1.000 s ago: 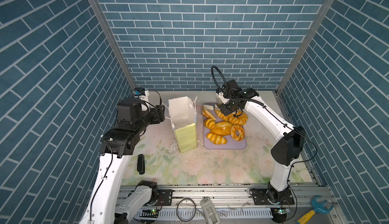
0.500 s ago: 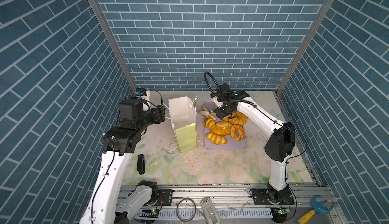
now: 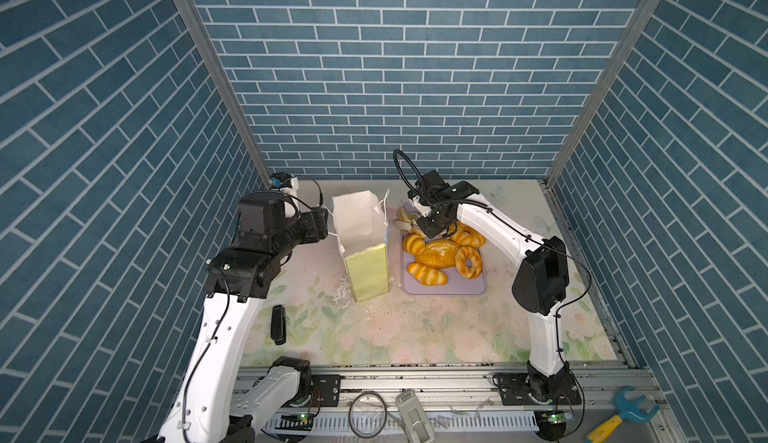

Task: Place the fake bread into the paper bag
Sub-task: 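Close the tongs on the pale triangular bread with the right gripper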

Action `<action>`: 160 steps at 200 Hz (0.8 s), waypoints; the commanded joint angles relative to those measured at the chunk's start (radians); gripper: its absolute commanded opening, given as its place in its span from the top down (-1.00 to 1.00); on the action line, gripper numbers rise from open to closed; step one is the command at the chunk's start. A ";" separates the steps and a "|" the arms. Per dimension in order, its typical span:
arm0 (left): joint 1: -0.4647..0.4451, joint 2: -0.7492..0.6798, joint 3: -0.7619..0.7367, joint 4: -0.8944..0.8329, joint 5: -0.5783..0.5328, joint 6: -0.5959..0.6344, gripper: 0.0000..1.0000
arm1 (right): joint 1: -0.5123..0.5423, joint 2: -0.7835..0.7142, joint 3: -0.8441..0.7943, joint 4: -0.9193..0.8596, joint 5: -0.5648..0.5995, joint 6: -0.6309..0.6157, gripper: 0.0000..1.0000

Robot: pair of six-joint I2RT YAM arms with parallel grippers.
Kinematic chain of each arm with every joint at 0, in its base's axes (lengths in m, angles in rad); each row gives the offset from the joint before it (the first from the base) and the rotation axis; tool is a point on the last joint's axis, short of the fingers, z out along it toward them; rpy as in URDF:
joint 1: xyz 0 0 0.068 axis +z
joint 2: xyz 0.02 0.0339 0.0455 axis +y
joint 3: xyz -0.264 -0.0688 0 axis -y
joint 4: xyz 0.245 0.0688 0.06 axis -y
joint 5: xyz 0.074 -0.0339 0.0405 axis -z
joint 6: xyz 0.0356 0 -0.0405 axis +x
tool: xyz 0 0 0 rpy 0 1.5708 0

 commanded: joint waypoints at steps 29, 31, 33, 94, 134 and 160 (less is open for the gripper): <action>-0.006 0.005 -0.006 0.032 0.016 -0.003 -0.46 | 0.004 -0.060 0.021 0.025 0.076 -0.012 0.39; -0.006 0.005 -0.008 0.034 0.017 -0.005 -0.46 | 0.004 -0.062 0.021 0.026 0.078 -0.011 0.40; -0.006 0.006 -0.008 0.036 0.017 -0.005 -0.46 | 0.005 -0.065 0.020 0.027 0.080 -0.010 0.41; -0.006 0.013 0.000 0.056 0.035 -0.014 -0.46 | 0.003 -0.157 0.007 0.075 0.090 0.046 0.49; -0.006 0.022 0.016 0.046 0.004 -0.001 -0.46 | 0.005 -0.215 -0.002 0.101 0.086 0.092 0.51; -0.005 0.036 0.033 0.037 0.009 0.013 -0.39 | 0.003 -0.262 -0.002 0.113 0.069 0.116 0.51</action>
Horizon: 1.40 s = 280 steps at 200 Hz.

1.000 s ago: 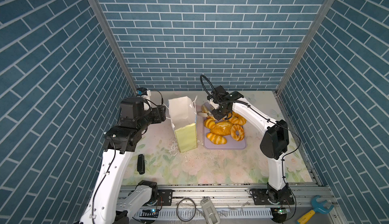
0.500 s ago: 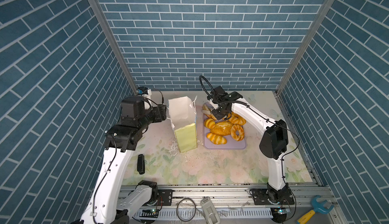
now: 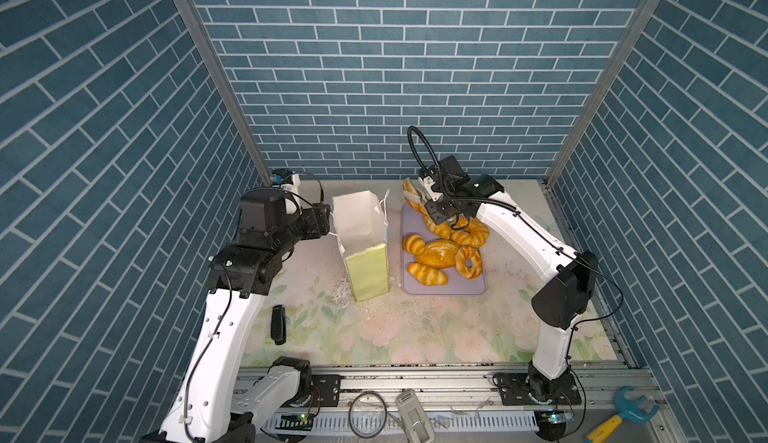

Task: Place the fake bread into the paper bag
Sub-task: 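Close the tongs on the pale triangular bread with the right gripper, then lift the triangular bread with the tongs and carry it over the bag opening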

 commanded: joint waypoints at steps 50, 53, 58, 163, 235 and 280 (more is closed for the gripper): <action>0.046 0.038 0.025 0.033 0.083 -0.016 -0.35 | 0.003 -0.238 -0.093 0.182 -0.078 0.060 0.51; 0.053 0.040 0.023 0.039 0.097 -0.020 -0.35 | 0.004 -0.246 -0.098 0.189 -0.088 0.056 0.51; 0.063 0.045 0.022 0.050 0.119 -0.030 -0.35 | 0.003 -0.260 -0.102 0.199 -0.101 0.050 0.51; 0.100 0.097 -0.036 0.104 0.242 -0.060 0.21 | 0.034 -0.330 0.093 0.170 -0.384 -0.031 0.50; 0.100 0.082 -0.079 0.142 0.249 -0.094 0.71 | 0.175 -0.265 0.221 0.056 -0.398 -0.012 0.50; 0.100 0.077 -0.089 0.142 0.240 -0.101 0.96 | 0.242 -0.255 0.151 0.050 -0.360 0.035 0.50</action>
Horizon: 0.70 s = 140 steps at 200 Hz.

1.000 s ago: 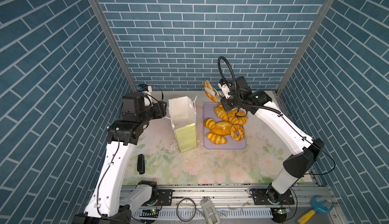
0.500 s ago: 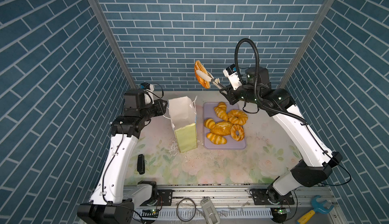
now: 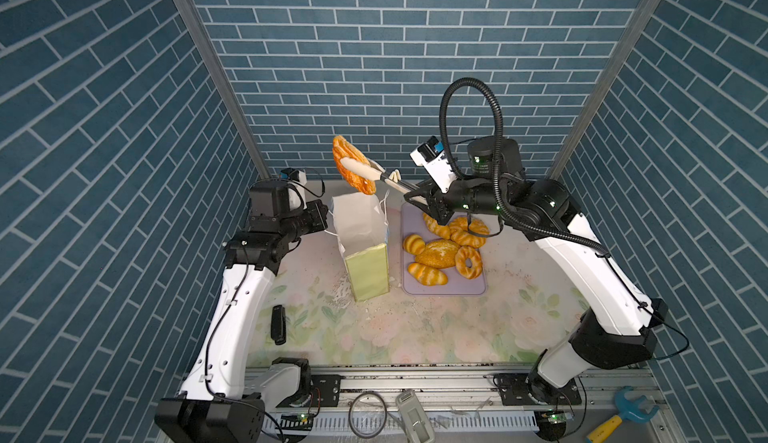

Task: Place the fake bread into the paper bag
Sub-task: 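Lift the triangular bread with the tongs and carry it over the bag opening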

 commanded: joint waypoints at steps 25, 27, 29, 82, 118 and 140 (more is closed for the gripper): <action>0.005 -0.024 -0.023 0.038 -0.001 -0.019 1.00 | 0.049 0.029 -0.038 -0.005 0.037 0.048 0.50; 0.005 -0.024 -0.025 0.039 -0.001 -0.020 1.00 | 0.050 0.029 -0.041 -0.005 0.039 0.048 0.50; 0.005 -0.025 -0.026 0.039 0.001 -0.021 1.00 | 0.050 0.028 -0.045 -0.005 0.041 0.049 0.50; 0.005 -0.013 -0.032 0.041 0.016 -0.021 1.00 | 0.069 0.065 -0.105 -0.074 0.144 0.054 0.51; 0.005 -0.011 -0.034 0.066 0.031 -0.037 1.00 | 0.069 0.130 -0.061 -0.127 0.181 0.057 0.51; 0.005 -0.001 -0.027 0.069 0.037 -0.038 1.00 | 0.070 0.193 -0.010 -0.179 0.216 0.057 0.50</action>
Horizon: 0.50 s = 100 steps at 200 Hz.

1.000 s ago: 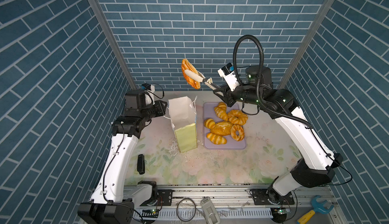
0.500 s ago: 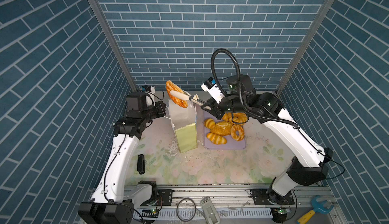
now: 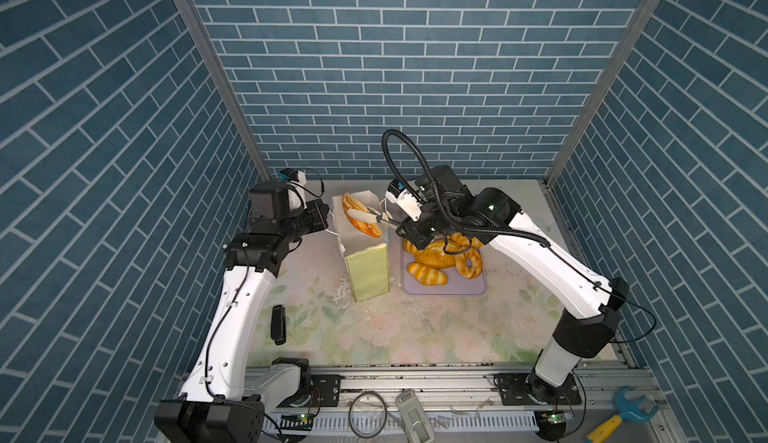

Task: Place the fake bread into the paper bag
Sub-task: 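Lift the triangular bread with the tongs and carry it over the bag opening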

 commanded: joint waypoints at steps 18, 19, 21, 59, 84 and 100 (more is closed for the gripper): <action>0.005 0.016 -0.007 0.038 0.026 -0.009 1.00 | 0.006 0.123 0.178 -0.111 0.087 0.024 0.50; 0.005 0.017 -0.007 0.039 0.026 -0.009 1.00 | 0.007 0.127 0.182 -0.114 0.088 0.024 0.50; 0.005 0.018 -0.008 0.041 0.027 -0.010 1.00 | 0.007 0.132 0.190 -0.120 0.090 0.024 0.50; 0.005 0.037 -0.005 0.061 0.044 -0.011 1.00 | 0.008 0.209 0.252 -0.139 0.155 0.018 0.50; 0.005 0.065 0.014 0.076 0.062 0.000 1.00 | 0.008 0.284 0.349 -0.153 0.252 0.024 0.49; 0.005 0.088 0.031 0.083 0.066 0.013 1.00 | 0.008 0.309 0.375 -0.135 0.306 0.021 0.48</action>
